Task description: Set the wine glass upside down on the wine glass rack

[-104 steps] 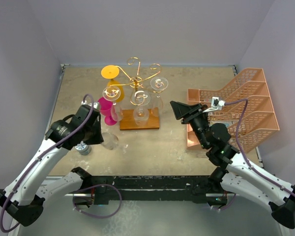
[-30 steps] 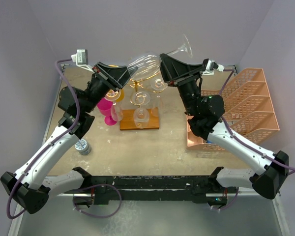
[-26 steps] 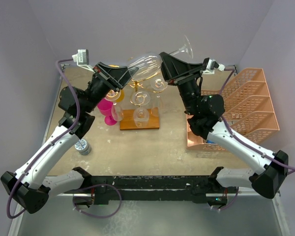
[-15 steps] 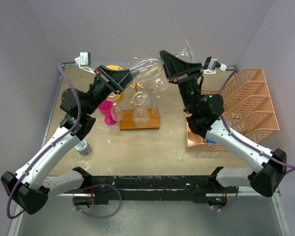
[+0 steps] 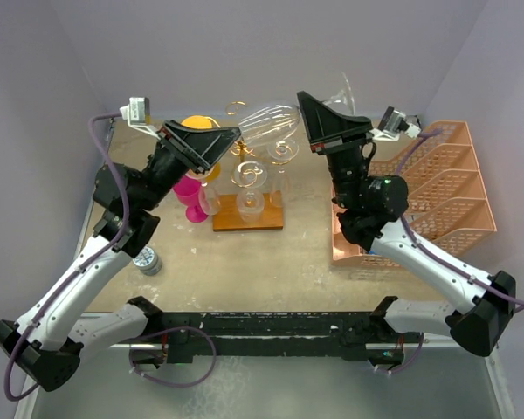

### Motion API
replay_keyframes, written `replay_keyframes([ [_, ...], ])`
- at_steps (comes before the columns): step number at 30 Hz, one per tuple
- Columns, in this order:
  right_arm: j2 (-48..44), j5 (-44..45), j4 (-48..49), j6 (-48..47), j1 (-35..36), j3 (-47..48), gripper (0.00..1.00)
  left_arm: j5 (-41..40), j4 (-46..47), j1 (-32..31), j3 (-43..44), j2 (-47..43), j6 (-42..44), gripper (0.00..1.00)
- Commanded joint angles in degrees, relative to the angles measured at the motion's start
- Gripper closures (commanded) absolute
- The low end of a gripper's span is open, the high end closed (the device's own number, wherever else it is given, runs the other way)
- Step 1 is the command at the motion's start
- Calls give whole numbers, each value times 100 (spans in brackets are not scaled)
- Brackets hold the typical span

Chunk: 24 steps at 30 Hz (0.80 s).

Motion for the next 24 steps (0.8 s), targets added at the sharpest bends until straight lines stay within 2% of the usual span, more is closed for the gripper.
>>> replay_keyframes([
  [1,-480,-270,842,-1759,26,109,100,-274,-259,-23,300,-443,507,54],
  [5,-656,-496,607,-2995,32,30,100,-362,-812,-23,517,-553,838,52],
  [11,-805,-470,80,-4716,30,94,100,-51,-339,-26,698,-434,221,50],
  [13,-830,-224,-102,-5349,25,148,100,70,-372,-27,895,-178,-96,49],
  [18,-784,11,-578,-6598,30,290,100,133,270,-71,954,247,-669,50],
  [24,-740,735,-1191,-7709,25,318,100,-88,289,-584,1232,629,-378,50],
])
